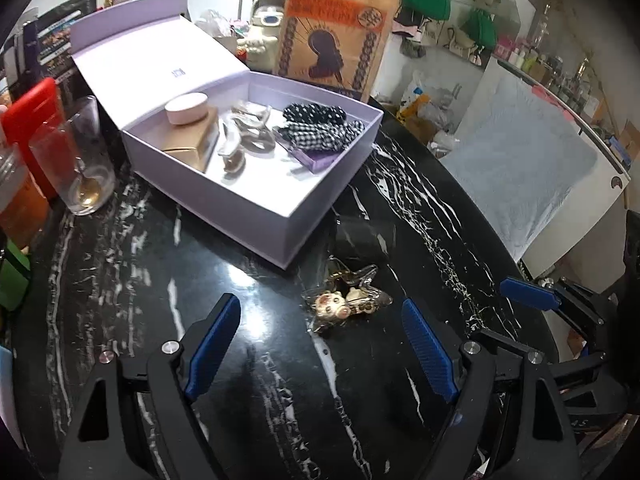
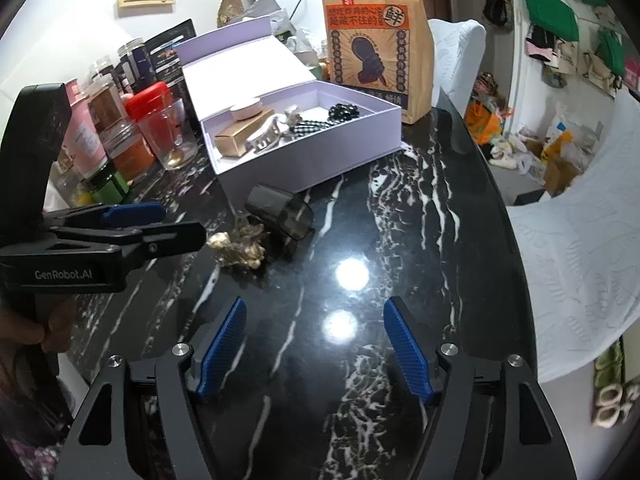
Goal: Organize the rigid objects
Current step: 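Move the left tool to the clear star-shaped hair clip and grasp it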
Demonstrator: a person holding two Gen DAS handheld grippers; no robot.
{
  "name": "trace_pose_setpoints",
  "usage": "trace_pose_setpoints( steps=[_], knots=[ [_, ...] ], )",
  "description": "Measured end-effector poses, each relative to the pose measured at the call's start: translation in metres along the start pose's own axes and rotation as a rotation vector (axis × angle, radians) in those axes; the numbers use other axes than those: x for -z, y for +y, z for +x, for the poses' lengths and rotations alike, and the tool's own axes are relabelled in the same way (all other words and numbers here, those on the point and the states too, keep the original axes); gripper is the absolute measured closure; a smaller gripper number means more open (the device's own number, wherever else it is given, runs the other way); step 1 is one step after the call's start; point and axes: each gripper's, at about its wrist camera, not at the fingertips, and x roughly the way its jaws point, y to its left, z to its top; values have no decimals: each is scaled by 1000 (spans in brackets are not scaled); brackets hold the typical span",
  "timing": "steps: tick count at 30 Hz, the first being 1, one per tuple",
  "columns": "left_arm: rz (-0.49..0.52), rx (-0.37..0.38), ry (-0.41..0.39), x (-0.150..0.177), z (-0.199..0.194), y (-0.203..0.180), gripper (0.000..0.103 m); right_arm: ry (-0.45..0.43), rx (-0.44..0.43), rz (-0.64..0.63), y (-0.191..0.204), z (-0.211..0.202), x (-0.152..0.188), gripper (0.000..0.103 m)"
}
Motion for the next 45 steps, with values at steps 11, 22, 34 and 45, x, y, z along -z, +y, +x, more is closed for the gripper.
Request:
trace_pose_setpoints(
  steps=[11, 22, 34, 45],
  knots=[
    [15, 52, 88, -3, 37, -15, 20, 23, 17, 36, -20, 14, -3, 31],
    [-66, 81, 123, -2, 55, -11, 20, 29, 53, 54, -30, 20, -8, 31],
    [-71, 59, 80, 2, 50, -4, 42, 43, 51, 40, -23, 26, -12, 31],
    [-127, -20, 52, 18, 28, 40, 42, 49, 13, -33, 5, 46, -26, 31]
  ],
)
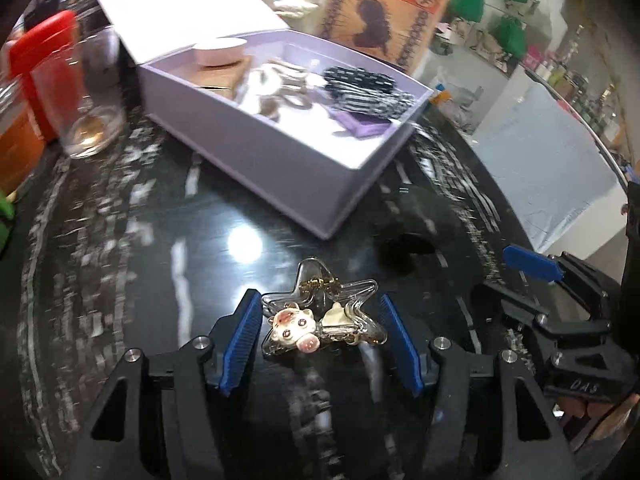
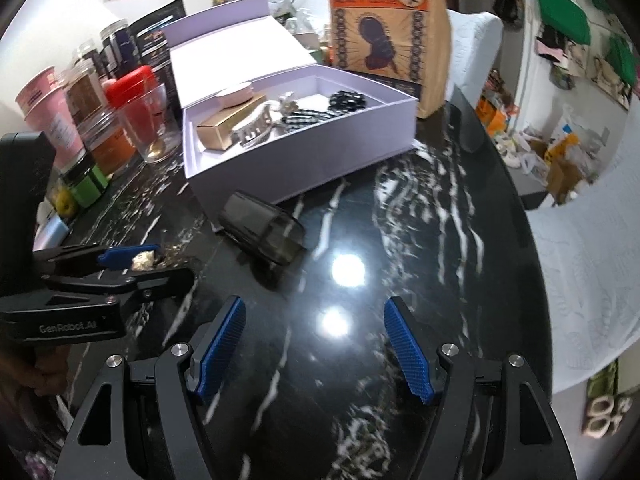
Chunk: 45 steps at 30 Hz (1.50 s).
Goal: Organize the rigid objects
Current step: 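Move the left tool to the clear star-shaped hair clip and grasp it, then close the right tool around the dark smoky translucent cylinder, then carry the star clip and dark cylinder over the lavender box with both tools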
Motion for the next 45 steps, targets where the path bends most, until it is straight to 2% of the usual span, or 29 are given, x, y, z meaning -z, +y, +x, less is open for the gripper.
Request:
trace_pose_setpoints(
  steps=[9, 22, 24, 32, 45],
  knots=[
    [-72, -88, -34, -1, -10, 41, 42, -2, -22, -49, 22, 22, -24, 31],
    [-101, -89, -50, -3, -10, 56, 42, 35, -21, -38, 35, 51, -43, 31],
    [-104, -85, -50, -2, -11, 56, 42, 46, -33, -19, 33, 53, -42, 45],
    [-90, -63, -48, 3, -15, 50, 42, 13, -57, -16, 37, 39, -34, 45],
    [-39, -48, -99, 20, -43, 24, 42, -9, -76, 25, 38, 4, -2, 45]
  ],
)
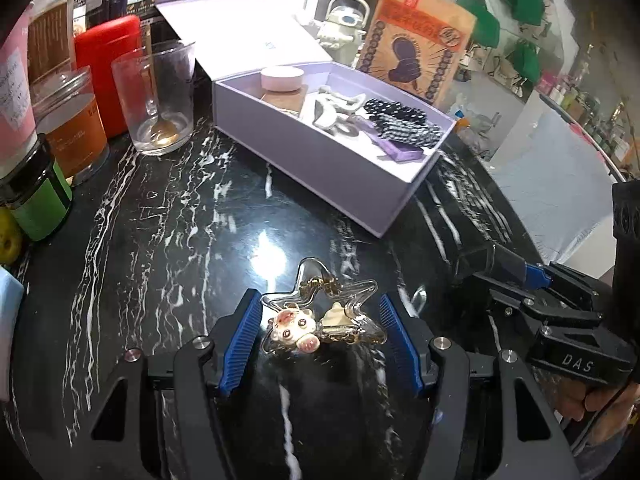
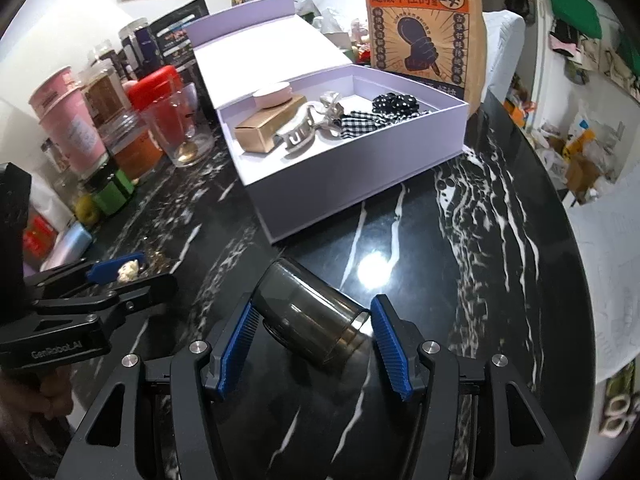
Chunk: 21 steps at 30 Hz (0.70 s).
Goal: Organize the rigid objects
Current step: 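Carry the star clip and dark cylinder over the lavender box with both tools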
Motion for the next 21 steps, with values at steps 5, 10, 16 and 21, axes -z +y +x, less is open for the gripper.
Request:
trace_pose_setpoints(
  steps=[5, 10, 16, 21],
  knots=[
    [2, 6, -29, 8, -15, -8, 42, -30, -11, -22, 11, -21, 9, 45],
    [5, 6, -53, 15, -28, -14, 42, -48, -27, -42, 20, -33, 15, 45],
    [16, 16, -70, 11, -37, -18, 42, -61, -46, -49, 25, -38, 17, 45],
    [22, 20, -84, -3, -33, -17, 42, -62, -41, -78, 27, -36, 10, 45]
  ],
)
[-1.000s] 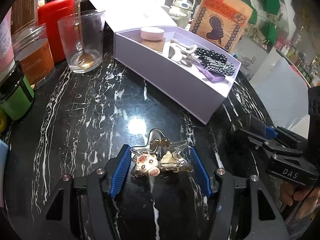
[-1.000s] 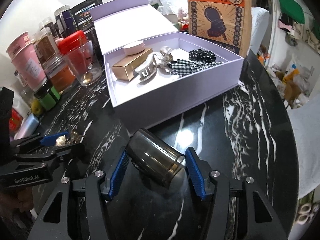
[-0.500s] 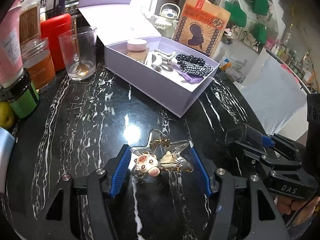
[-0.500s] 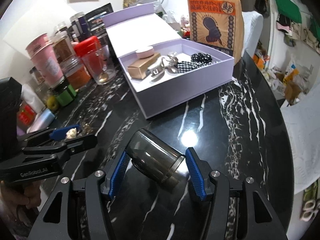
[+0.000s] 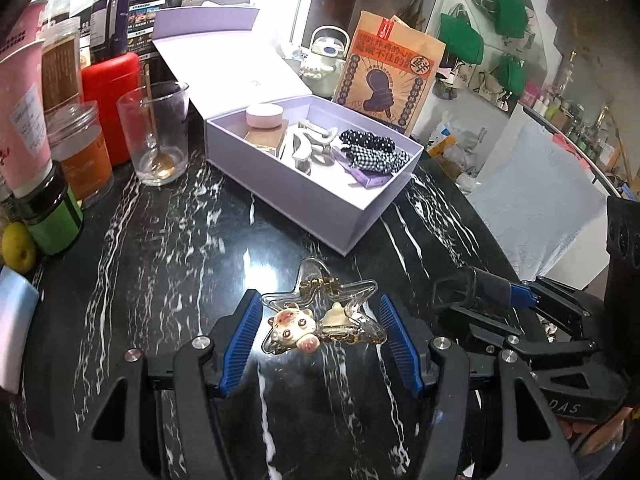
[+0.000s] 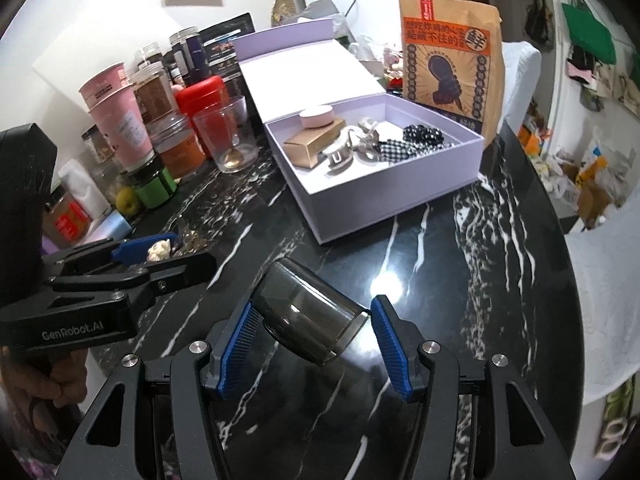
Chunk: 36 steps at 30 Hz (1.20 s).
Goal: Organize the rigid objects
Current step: 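Carry the star clip and dark cylinder over the lavender box with both tools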
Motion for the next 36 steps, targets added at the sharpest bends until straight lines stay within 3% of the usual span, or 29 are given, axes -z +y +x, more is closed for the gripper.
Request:
trace_pose_setpoints(
  steps=[19, 36],
  knots=[
    [27, 6, -16, -55, 21, 11, 42, -21, 15, -13, -16, 19, -47, 45],
    [45, -14, -74, -120, 36, 17, 42, -98, 38, -71, -30, 22, -116, 45]
  ],
)
